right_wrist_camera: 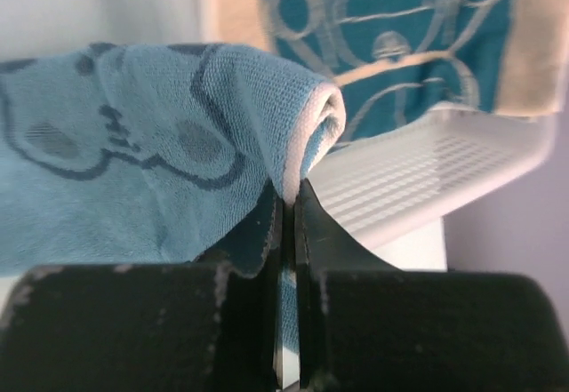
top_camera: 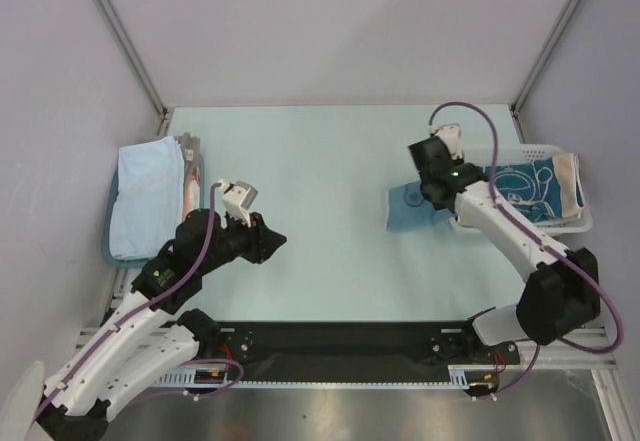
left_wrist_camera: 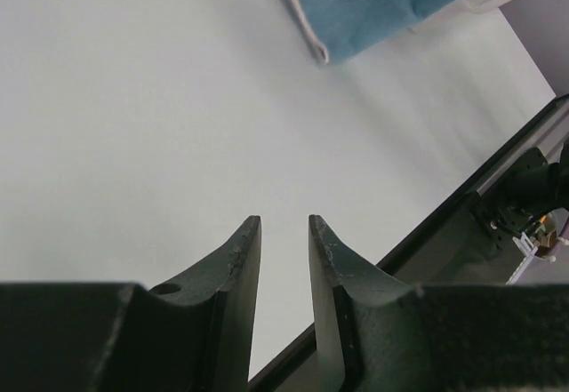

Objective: Fold and stack the towels
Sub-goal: Neatly place the folded towel into the bin

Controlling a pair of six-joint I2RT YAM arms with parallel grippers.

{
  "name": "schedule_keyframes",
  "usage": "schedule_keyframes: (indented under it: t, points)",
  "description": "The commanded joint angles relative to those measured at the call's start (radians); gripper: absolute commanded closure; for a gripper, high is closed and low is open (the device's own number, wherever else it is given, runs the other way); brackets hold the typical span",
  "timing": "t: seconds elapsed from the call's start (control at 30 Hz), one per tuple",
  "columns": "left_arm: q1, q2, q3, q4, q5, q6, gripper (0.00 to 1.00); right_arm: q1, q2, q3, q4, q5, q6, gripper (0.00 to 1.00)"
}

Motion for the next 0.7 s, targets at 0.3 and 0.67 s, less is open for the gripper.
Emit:
schedule_keyframes:
  t: [0.3,0.67]
  points:
    - [-0.003,-0.001,-0.016,0.007,0.069,0.049,0.67,-0.432,-0.214,-0.027,0.157,-0.277,-0.257,1.0]
    - [-0.02,-0.048,-0.033,0.011,0.042,0.042,0.67,-0.664,-0.188,-0.128,0.418,-0.378,-0.26,1.0]
